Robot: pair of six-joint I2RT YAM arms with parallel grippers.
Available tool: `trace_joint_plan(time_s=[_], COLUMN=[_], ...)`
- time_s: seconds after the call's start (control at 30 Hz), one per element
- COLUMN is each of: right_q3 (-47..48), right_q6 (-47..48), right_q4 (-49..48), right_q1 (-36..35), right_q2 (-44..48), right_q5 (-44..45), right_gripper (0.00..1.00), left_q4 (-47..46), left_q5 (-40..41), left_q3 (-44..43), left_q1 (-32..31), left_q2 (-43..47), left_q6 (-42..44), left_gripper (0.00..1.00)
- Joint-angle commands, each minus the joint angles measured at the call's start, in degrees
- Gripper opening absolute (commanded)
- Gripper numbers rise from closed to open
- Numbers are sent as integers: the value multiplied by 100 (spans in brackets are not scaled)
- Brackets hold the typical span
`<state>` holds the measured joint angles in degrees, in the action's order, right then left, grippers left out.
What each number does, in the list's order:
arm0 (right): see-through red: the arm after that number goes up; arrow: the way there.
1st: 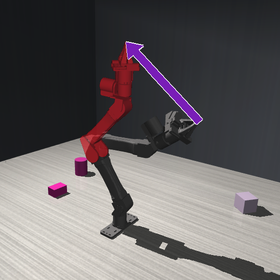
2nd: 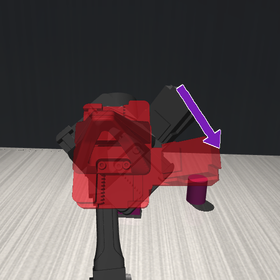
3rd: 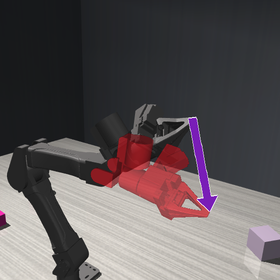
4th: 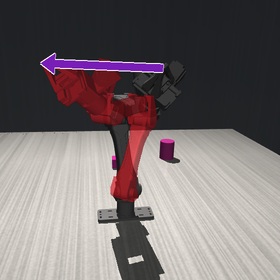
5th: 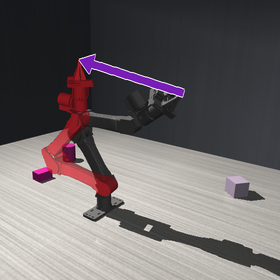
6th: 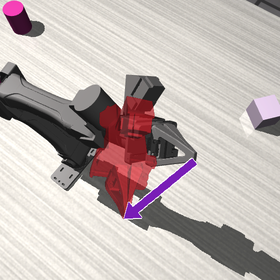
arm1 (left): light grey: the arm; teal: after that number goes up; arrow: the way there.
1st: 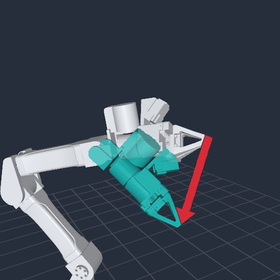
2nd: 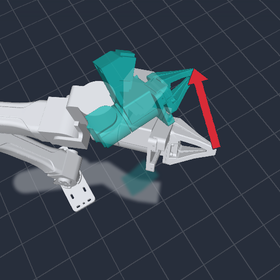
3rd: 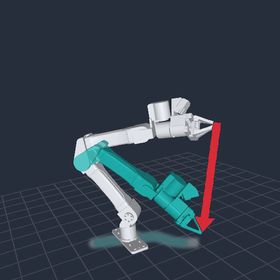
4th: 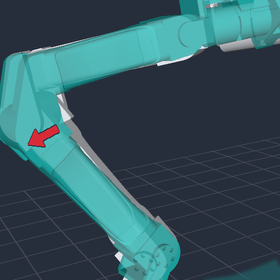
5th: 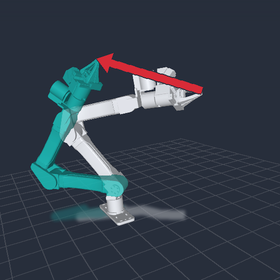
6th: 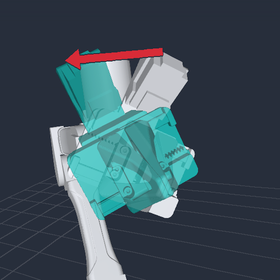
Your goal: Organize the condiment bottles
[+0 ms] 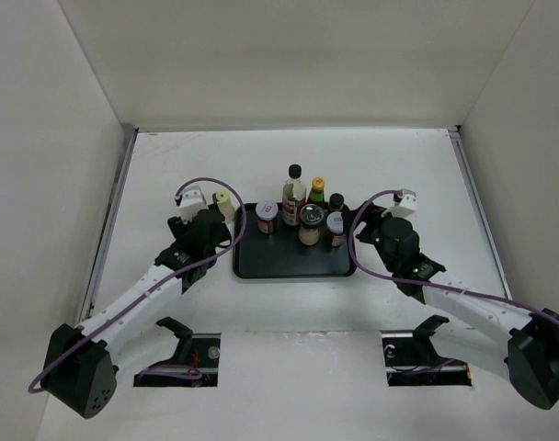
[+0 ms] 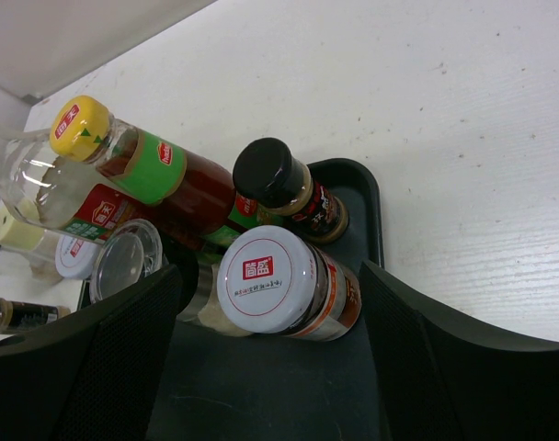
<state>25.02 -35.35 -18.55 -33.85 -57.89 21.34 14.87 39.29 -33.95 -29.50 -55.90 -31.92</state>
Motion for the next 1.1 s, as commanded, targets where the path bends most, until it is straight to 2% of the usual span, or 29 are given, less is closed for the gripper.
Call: trace_joint_plan(time_s=[0.0,0.2,0.47,0.67,0.9,1.07], right_q3=[118,126,126,135,135,118], right_q6=[64,64,64,72,90,81], right_q4=[-395,-395,-422,-422,-431,-431], right_q1=[-56,-56,-65,-65,-65,-65], right_q2=[-21,-56,-91,-117,-118,-91], right_q5=[-16,-25,-51,-69,-69,-69], right_gripper=[82,82,82,82,82,82], left_q4=[-511,-819,-1337,-1513,-1628,-1427], left_q5=[-255,-159,193,343,343,351], left_q3=[64,108,249,266,328,188], left_q1=[71,133,168,115,36,-130], left_q2=[-166,-439,-755,-870,-826,-379], left_q6=[89,107,300,424,538,555], left_gripper=[66,58,56,51,31,25])
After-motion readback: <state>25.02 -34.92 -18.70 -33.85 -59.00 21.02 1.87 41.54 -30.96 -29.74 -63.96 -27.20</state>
